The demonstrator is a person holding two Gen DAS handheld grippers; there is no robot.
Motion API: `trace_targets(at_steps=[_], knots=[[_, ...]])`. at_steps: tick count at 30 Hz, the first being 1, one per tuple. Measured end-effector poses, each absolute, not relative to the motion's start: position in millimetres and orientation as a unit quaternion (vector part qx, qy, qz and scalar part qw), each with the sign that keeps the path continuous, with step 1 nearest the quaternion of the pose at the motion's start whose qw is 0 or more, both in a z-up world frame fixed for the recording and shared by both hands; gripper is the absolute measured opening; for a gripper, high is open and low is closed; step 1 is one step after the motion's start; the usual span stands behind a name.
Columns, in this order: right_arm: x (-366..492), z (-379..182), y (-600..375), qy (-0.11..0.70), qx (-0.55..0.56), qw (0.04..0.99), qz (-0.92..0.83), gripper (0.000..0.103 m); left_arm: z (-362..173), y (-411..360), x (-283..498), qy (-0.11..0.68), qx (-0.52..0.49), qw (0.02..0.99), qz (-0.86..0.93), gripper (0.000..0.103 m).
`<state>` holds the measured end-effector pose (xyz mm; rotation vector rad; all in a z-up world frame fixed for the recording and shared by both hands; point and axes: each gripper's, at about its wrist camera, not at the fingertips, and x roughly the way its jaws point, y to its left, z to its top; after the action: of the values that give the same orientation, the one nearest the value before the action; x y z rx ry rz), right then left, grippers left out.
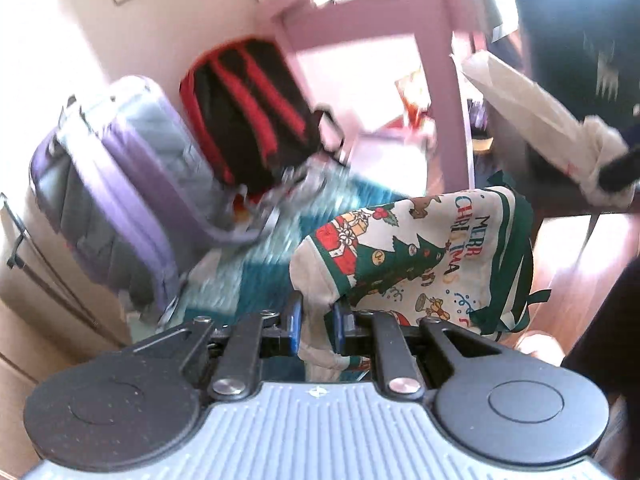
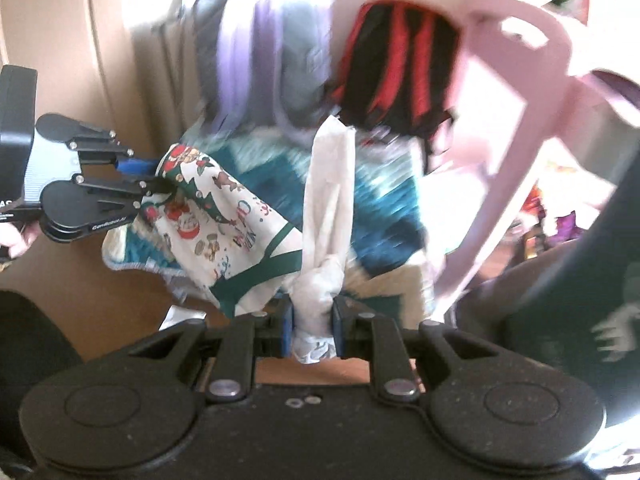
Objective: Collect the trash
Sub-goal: 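Lift the Christmas bag and white tissue and carry both to the teal bin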
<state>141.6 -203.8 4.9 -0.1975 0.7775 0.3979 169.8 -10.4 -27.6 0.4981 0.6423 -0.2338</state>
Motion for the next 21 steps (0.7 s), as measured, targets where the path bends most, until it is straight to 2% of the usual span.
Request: trace_targets(at_steps=[10,21], knots=[[122,107,-305,0.291,-0.081,0.947,0.114,0.018,86,-124,175,0.257,0.196,0.933,-0.161,0.016],[123,165,-393,0.227,-0.056,0.972,0.017,0.018,193,-238,182,0.147,0.191,0.954,-0.181,0.016]])
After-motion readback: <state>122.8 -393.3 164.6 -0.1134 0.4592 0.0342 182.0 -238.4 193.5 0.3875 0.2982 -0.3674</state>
